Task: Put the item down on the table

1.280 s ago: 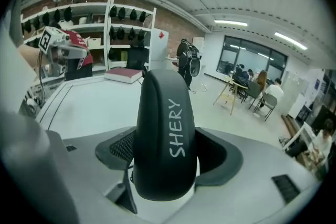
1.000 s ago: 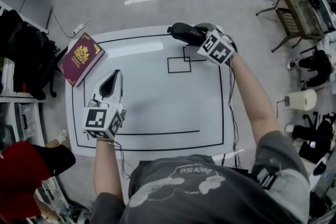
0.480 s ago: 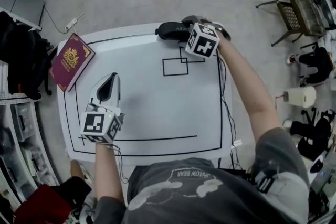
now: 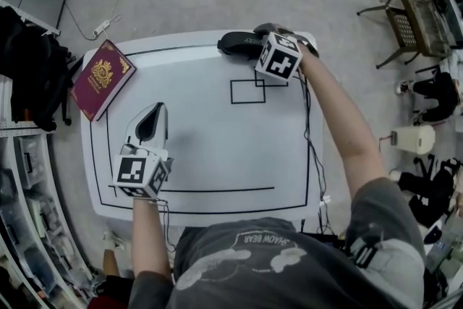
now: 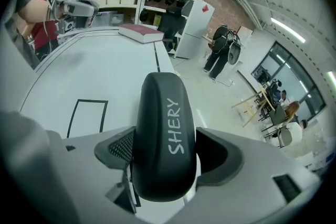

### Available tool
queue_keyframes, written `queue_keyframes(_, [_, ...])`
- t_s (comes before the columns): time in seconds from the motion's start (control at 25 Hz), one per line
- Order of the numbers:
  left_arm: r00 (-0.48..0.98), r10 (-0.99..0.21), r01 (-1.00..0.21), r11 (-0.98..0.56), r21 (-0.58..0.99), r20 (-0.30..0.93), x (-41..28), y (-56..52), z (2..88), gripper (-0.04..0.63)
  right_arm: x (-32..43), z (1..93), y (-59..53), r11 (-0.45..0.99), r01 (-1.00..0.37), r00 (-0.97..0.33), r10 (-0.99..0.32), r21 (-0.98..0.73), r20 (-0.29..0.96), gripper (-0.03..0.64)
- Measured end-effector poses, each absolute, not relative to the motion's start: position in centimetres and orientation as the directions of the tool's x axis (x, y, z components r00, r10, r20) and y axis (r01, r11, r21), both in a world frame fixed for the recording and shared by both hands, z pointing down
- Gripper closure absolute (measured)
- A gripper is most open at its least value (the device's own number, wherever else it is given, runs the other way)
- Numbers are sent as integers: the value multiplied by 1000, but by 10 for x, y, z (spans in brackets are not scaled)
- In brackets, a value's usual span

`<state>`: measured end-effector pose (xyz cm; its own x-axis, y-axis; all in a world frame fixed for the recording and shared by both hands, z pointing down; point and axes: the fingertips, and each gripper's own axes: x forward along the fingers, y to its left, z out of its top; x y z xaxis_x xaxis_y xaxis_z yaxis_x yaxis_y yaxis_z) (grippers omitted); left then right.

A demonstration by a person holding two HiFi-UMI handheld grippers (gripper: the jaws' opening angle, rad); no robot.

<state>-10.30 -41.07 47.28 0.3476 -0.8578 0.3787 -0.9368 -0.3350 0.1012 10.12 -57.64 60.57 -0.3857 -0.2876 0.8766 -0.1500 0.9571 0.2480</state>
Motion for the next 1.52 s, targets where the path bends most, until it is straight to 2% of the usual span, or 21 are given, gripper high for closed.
queue_keyframes(0.16, [352,-861,-935,-338,105,367,-104,-407,469,592,103,598,-577,950,-171,-400,-308,260,863,239])
queue_keyframes(0.4, [370,-865,-929,-353,114,339,-106,-398,458,592,110,573,-567,928,-229,-408,-365,293,837,239])
queue_keyframes(0.56, [394,-867,-919,-377,115,305,-107,-387,443,592,109,542,-552,900,-328,-462,-417,286,783,245])
queue_keyframes(0.72, [414,-870,-910,-396,121,268,-112,-375,427,592,104,508,-528,870,-432,-519,-454,236,724,300])
queue_keyframes(0.96, [435,-872,-900,-419,120,222,-122,-350,408,592,101,478,-489,807,-551,-530,-533,210,659,457])
queue_keyframes(1.12, [452,-870,-892,-440,103,195,-131,-330,395,592,99,458,-468,734,-645,-511,-621,212,594,601])
queue_keyframes(1.16, [454,-871,-891,-443,100,189,-134,-324,392,592,97,453,-462,715,-668,-507,-640,206,578,617])
queue_keyframes(1.52, [494,-859,-869,-485,97,137,-161,-265,375,592,82,416,-381,598,-791,-481,-740,133,471,618])
